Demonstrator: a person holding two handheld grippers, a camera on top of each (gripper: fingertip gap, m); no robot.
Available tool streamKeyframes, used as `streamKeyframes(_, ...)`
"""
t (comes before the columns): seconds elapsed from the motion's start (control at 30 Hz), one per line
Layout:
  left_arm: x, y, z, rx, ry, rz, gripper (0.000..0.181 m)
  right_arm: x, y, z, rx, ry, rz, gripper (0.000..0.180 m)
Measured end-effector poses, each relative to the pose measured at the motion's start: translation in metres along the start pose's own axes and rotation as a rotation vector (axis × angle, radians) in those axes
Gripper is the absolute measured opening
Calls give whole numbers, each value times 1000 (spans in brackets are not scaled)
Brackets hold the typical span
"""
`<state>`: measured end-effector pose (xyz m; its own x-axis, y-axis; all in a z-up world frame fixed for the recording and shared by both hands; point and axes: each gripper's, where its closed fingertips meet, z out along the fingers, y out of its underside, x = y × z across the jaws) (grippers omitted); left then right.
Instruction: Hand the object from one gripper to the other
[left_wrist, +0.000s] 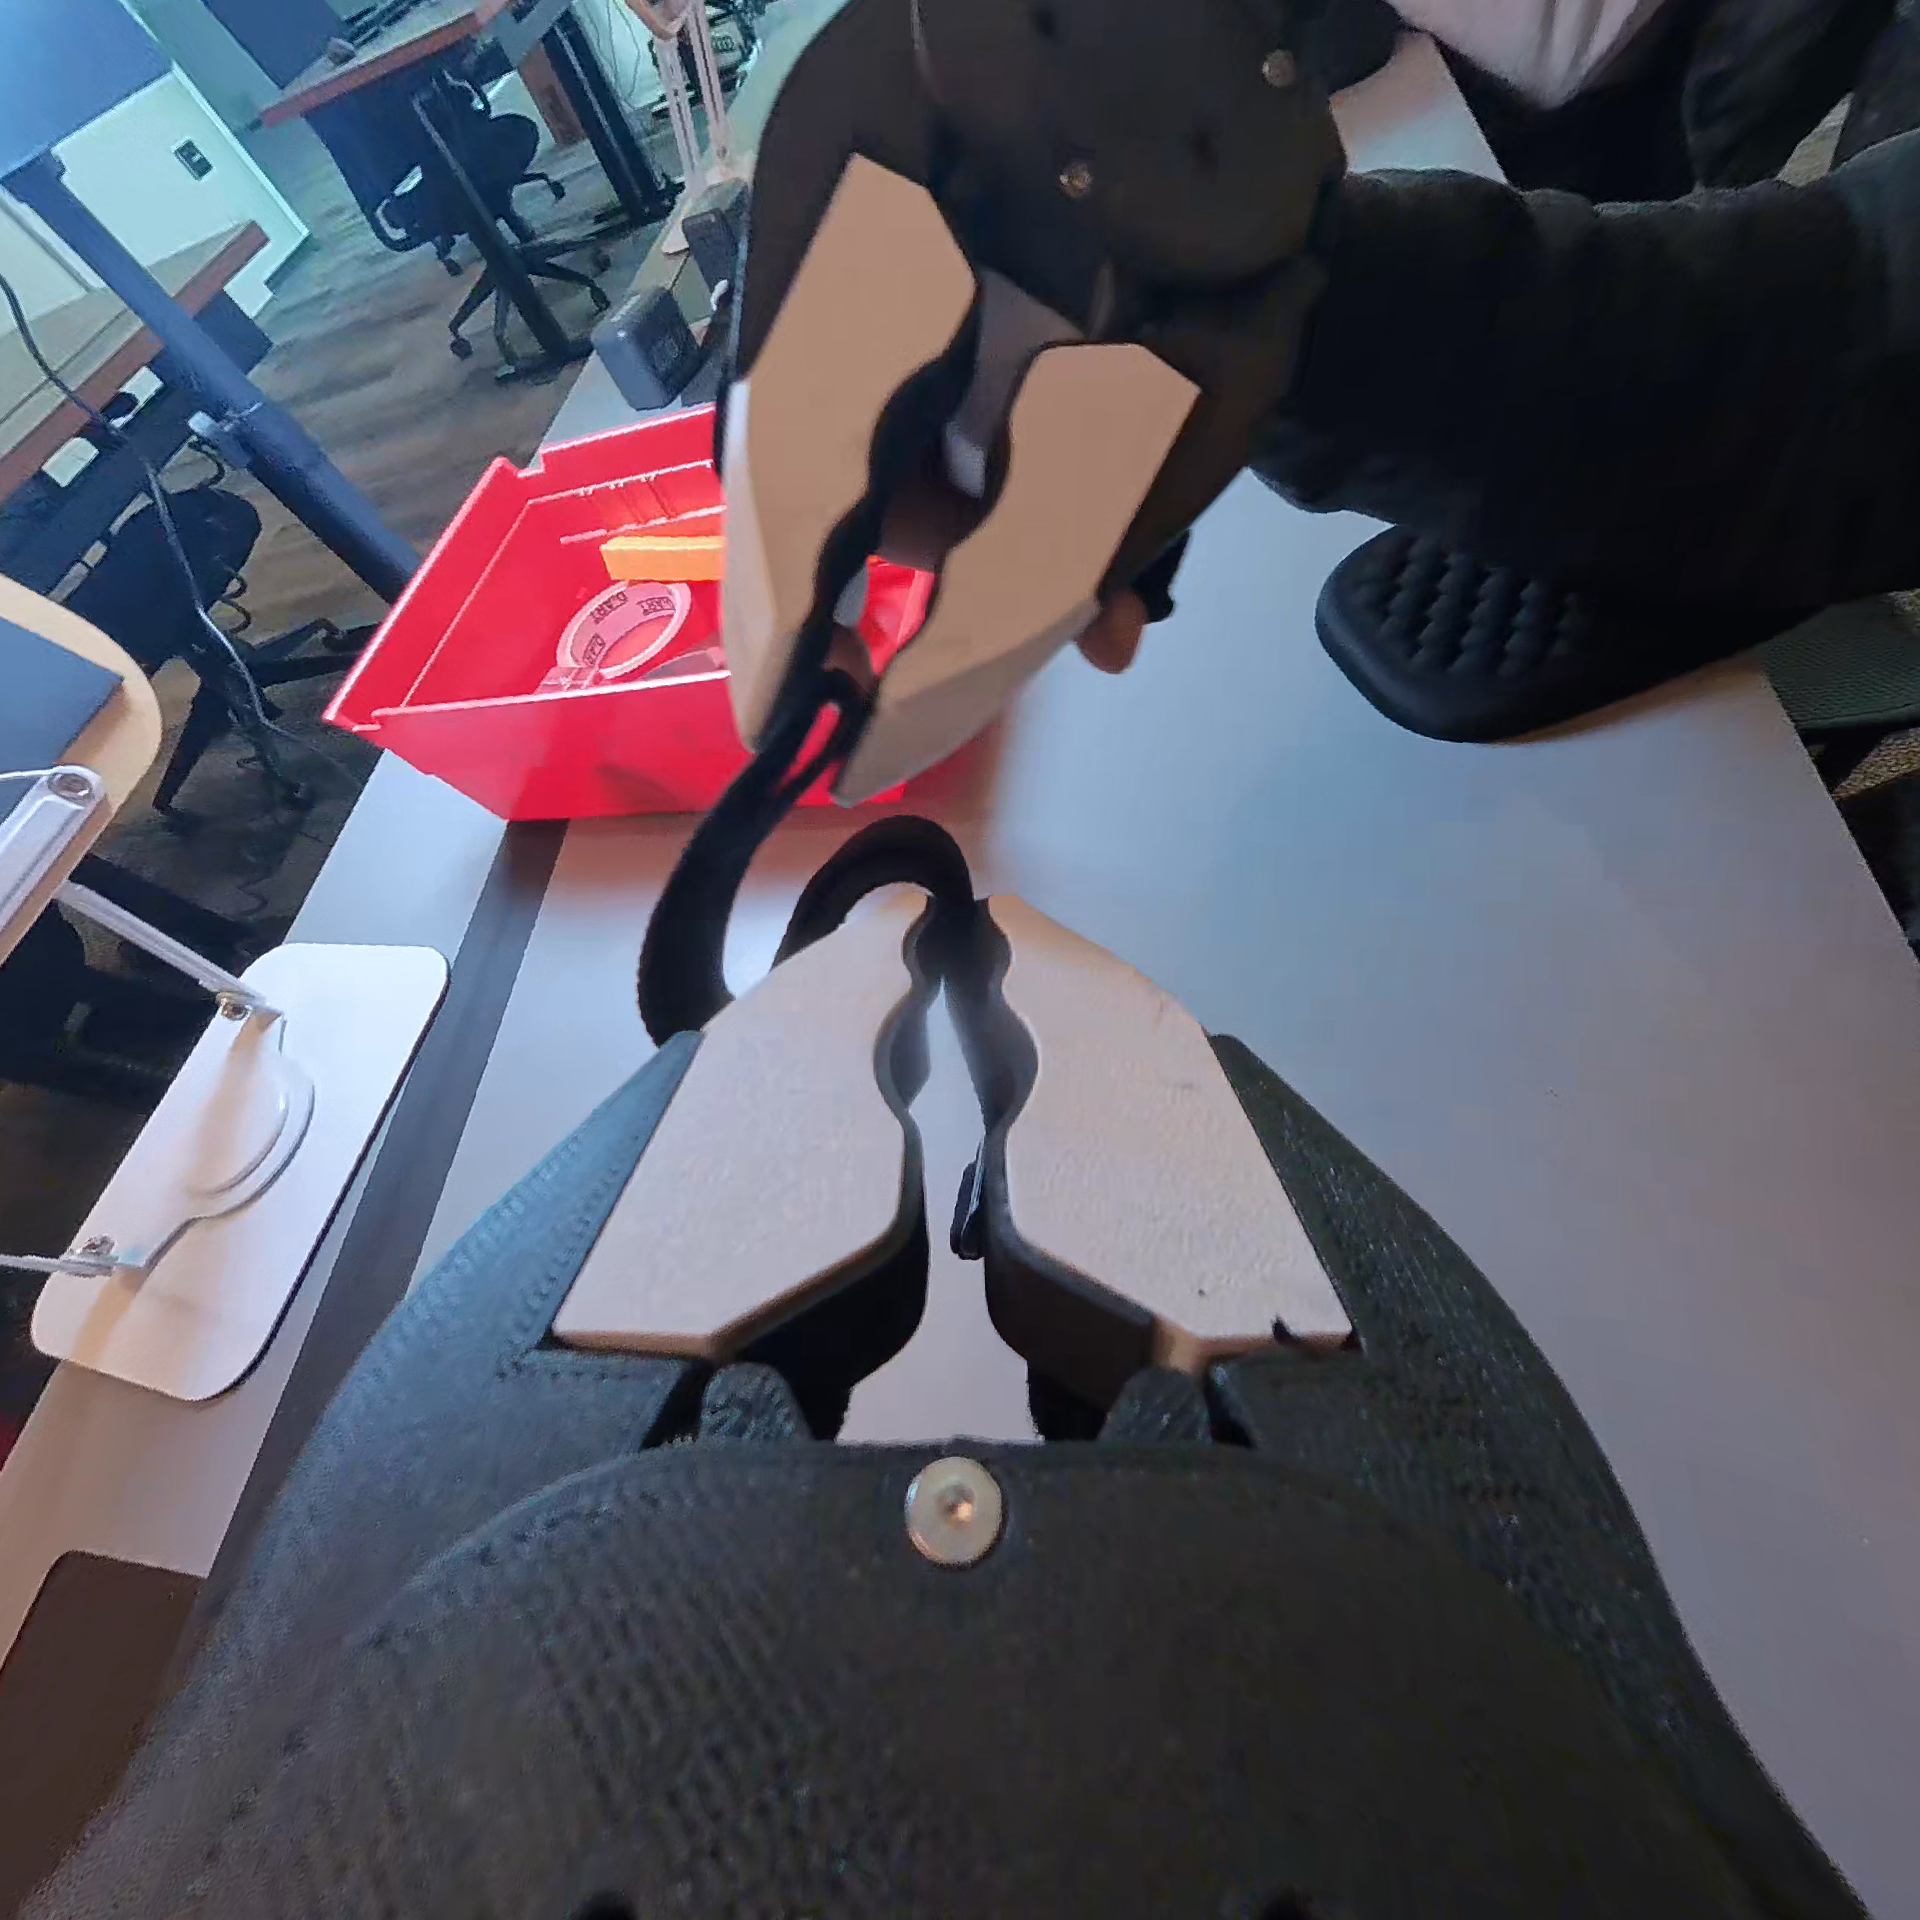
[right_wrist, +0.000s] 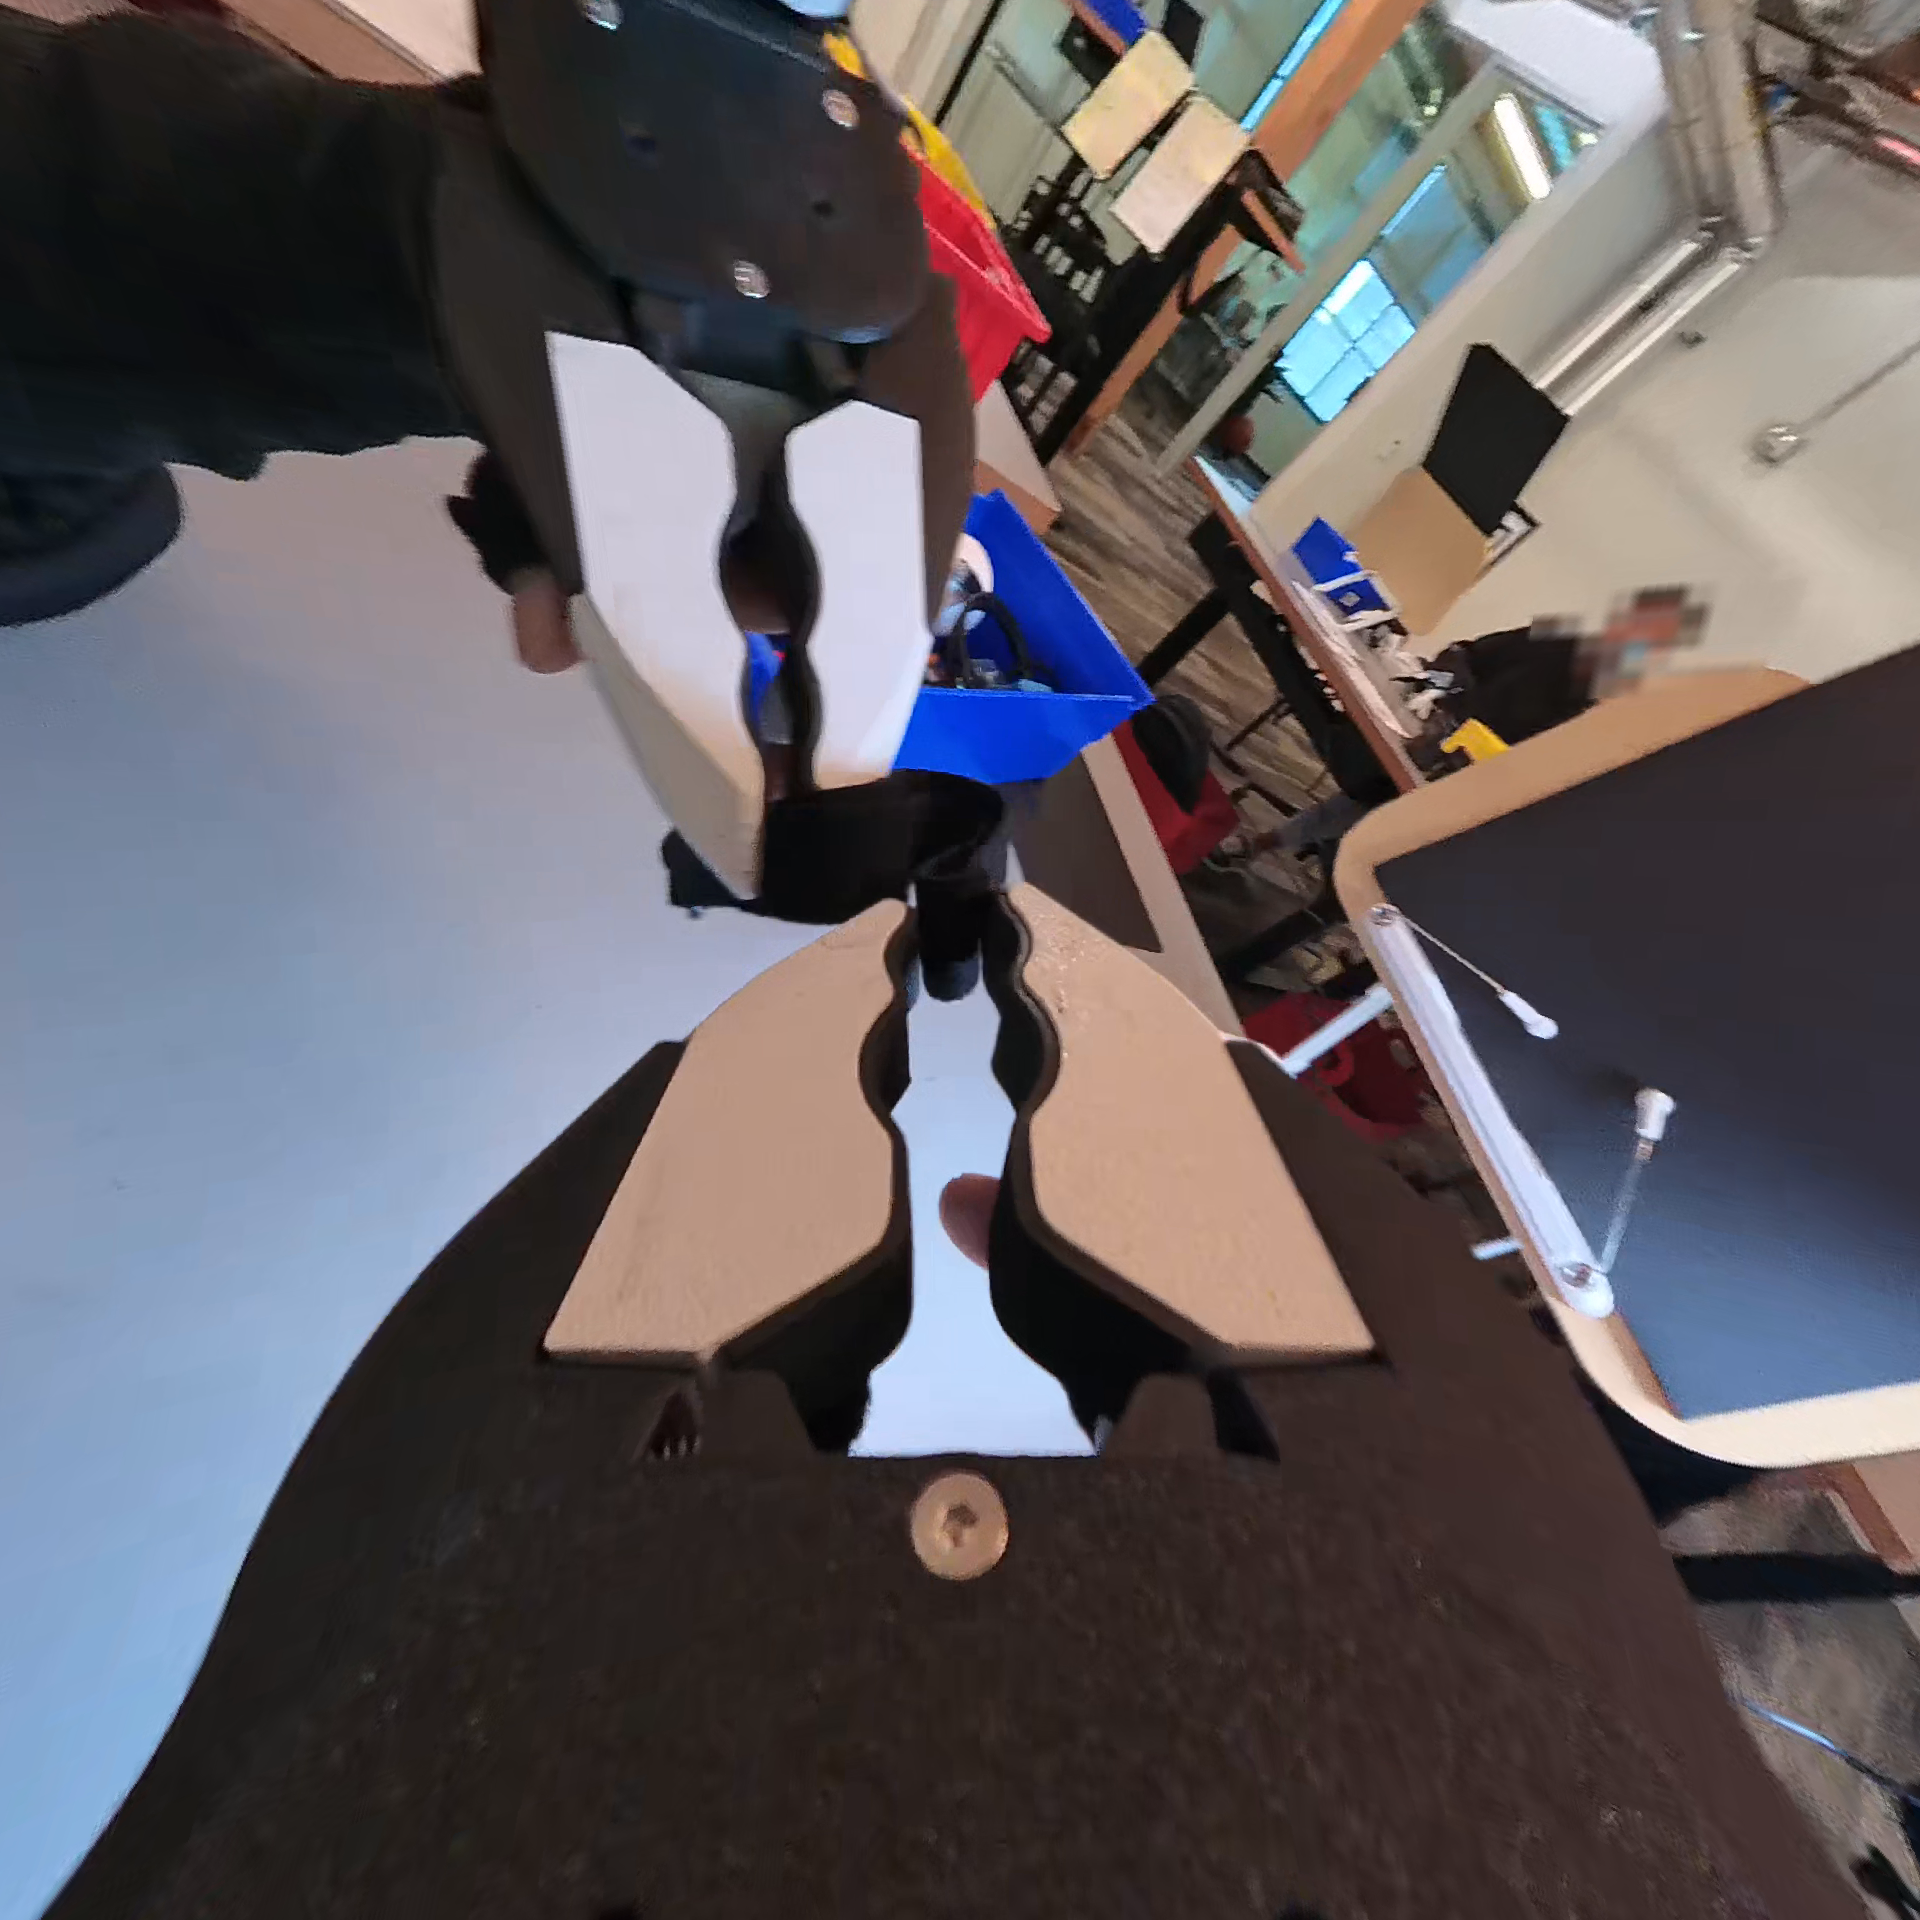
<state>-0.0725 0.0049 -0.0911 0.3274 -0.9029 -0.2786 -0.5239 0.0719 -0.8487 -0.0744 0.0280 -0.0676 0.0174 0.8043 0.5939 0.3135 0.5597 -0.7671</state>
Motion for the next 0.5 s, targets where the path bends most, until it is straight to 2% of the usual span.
streamKeyframes(0.23,5,9,1,-56,26,27,5,-27,3,9,-37,-146,31,34)
streamKeyframes(0.37,12,19,5,-111,49,80,5,-41,11,12,-67,-222,44,33)
streamKeyframes(0.5,20,23,6,-123,103,73,8,-48,16,14,-57,-270,66,24)
